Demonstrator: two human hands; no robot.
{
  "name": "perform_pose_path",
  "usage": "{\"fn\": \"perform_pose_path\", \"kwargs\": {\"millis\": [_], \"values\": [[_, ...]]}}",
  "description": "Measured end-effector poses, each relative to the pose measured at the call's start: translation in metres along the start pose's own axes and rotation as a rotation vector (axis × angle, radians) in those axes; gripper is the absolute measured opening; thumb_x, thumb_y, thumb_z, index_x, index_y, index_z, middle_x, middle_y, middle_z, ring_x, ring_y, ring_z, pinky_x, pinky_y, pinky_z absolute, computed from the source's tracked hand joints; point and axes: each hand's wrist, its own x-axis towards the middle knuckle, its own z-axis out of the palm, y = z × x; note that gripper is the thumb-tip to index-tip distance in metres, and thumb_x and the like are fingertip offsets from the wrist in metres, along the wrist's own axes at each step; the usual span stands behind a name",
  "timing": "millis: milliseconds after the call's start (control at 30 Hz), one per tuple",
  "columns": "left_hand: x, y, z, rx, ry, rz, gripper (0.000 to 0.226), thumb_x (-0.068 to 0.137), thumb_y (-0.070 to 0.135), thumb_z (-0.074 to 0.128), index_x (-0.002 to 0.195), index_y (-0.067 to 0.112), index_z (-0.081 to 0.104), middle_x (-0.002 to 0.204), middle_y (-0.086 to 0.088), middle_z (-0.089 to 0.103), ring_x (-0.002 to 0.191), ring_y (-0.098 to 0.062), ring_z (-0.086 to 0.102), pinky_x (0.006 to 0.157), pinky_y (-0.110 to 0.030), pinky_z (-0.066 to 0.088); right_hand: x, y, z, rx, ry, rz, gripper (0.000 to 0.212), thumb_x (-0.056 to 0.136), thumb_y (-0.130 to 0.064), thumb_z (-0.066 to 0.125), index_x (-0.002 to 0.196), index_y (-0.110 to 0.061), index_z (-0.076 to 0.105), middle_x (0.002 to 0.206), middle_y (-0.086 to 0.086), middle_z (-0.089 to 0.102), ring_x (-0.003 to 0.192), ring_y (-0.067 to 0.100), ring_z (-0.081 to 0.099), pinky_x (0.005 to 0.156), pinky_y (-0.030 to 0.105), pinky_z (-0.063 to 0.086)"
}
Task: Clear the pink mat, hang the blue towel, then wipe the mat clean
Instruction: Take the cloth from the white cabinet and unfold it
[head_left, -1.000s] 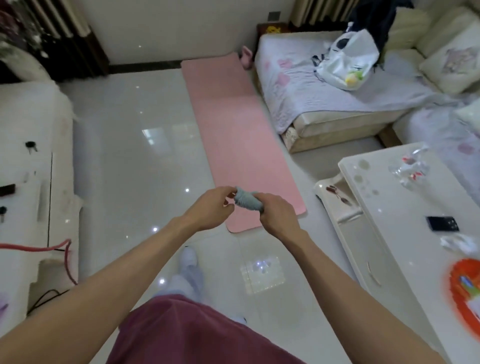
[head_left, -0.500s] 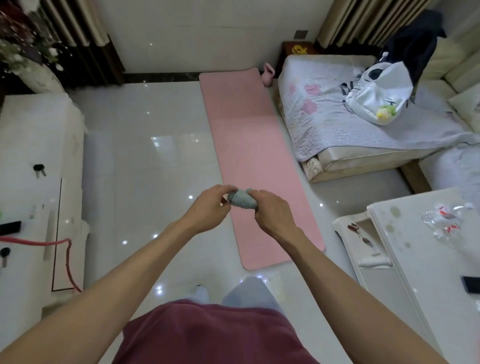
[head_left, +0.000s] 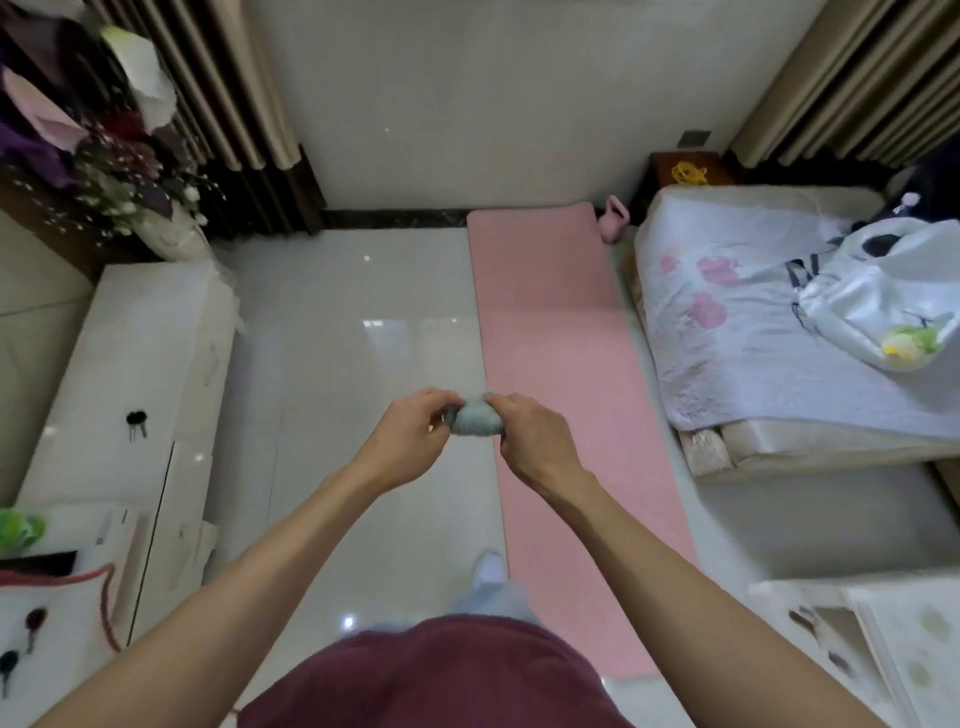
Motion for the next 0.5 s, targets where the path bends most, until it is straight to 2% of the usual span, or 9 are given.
{"fn": "perform_pose_path", "kwargs": {"millis": [100, 267, 400, 500], "values": [[0.05, -0.003, -0.023, -0.003, 0.083, -0.033, 0.041, 0.084, -0.009, 0.049, 0.116, 0.007, 0.068, 0.112, -0.006, 0.067, 0.101, -0.019, 0.064, 0.096, -0.028, 0.048, 0.059, 0.004, -0.018, -0.012, 0.034, -0.036, 0.051, 0.084, 0.001, 0.046, 0.131, -0.018, 0.054, 0.115, 0.007, 0.065, 0.1, 0.033, 0.061, 0.075, 0.038, 0.047], [0.12, -0.026, -0.053, -0.054, 0.084, -0.065, 0.047, 0.082, -0.01, 0.047, 0.122, 0.009, 0.064, 0.125, -0.005, 0.062, 0.106, -0.018, 0.063, 0.096, -0.03, 0.049, 0.151, -0.001, -0.03, -0.068, 0.007, -0.086, 0.052, 0.084, 0.002, 0.047, 0.131, -0.018, 0.053, 0.11, 0.007, 0.065, 0.094, 0.033, 0.062, 0.07, 0.037, 0.045], [0.185, -0.056, -0.084, -0.074, 0.083, -0.062, 0.052, 0.084, -0.007, 0.049, 0.131, 0.014, 0.057, 0.132, -0.002, 0.057, 0.106, -0.017, 0.062, 0.093, -0.029, 0.051, 0.23, -0.013, -0.028, -0.126, 0.013, -0.106, 0.053, 0.085, 0.003, 0.046, 0.133, -0.018, 0.053, 0.112, 0.005, 0.065, 0.097, 0.03, 0.061, 0.066, 0.032, 0.036], [0.246, -0.074, -0.115, -0.303, 0.091, -0.192, 0.043, 0.091, 0.003, 0.053, 0.133, 0.016, 0.056, 0.121, -0.001, 0.062, 0.102, -0.015, 0.063, 0.087, -0.023, 0.048, 0.295, -0.027, -0.028, -0.134, 0.053, -0.059, 0.052, 0.082, 0.004, 0.048, 0.129, -0.016, 0.056, 0.107, 0.006, 0.067, 0.096, 0.03, 0.061, 0.067, 0.033, 0.039]]}}
